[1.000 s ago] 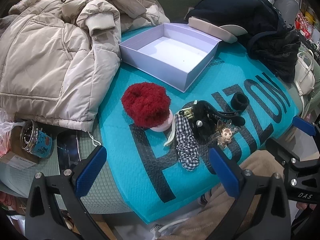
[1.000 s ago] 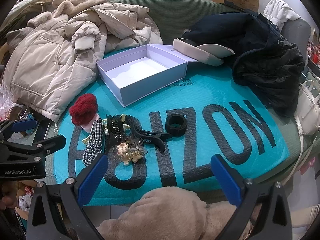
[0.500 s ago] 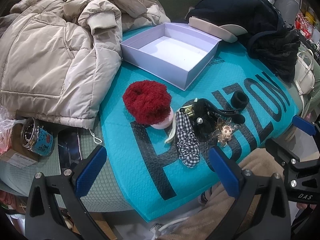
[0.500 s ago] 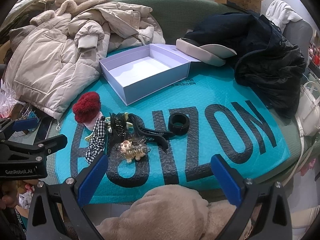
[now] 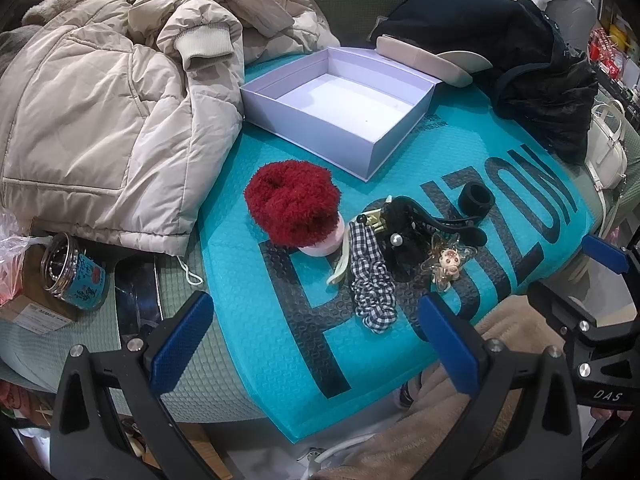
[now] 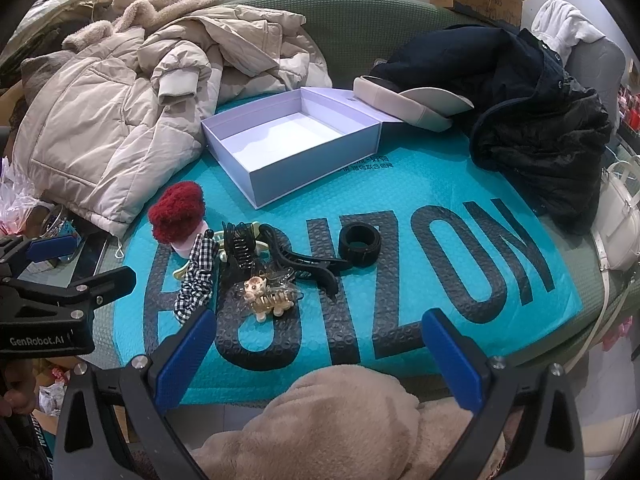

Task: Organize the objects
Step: 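Move both tools toward the gingham scrunchie and gold flower clip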

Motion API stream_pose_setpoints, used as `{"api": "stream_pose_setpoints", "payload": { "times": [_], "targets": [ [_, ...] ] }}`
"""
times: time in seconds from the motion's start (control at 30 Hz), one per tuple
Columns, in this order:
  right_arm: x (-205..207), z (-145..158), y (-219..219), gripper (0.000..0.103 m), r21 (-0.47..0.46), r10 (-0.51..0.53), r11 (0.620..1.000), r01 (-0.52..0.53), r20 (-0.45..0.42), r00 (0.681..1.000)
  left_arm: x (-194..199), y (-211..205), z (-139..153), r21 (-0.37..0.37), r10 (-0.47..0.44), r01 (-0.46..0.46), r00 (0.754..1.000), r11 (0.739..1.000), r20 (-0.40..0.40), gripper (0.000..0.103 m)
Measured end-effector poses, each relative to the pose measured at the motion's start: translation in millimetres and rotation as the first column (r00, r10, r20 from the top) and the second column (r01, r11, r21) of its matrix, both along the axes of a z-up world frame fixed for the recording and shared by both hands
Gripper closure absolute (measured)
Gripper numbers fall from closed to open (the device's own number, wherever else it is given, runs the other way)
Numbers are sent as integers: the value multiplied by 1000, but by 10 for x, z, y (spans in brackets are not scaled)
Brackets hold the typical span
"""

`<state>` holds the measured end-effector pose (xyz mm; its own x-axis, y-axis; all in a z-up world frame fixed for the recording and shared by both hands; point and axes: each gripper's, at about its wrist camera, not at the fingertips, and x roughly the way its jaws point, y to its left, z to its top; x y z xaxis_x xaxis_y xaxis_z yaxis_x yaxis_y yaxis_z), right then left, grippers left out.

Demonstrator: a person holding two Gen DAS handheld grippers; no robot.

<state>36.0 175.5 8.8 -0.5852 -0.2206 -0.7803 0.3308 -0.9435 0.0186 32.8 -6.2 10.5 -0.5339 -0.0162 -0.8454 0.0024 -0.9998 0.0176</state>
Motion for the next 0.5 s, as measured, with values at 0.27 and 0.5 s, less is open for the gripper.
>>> {"api": "stream_pose_setpoints", "payload": {
  "times": [0.27,0.5],
  "targets": [
    [-27,-107,4,1,-12,17,1000,-17,22,1000,-2,24,-102,14,4,-5,1000,1000,14,1],
    [-83,-237,-26,1,-23,40,999,-39,49,998,-91,8,-272,49,-10,8,999,999,37,1]
  ]
}}
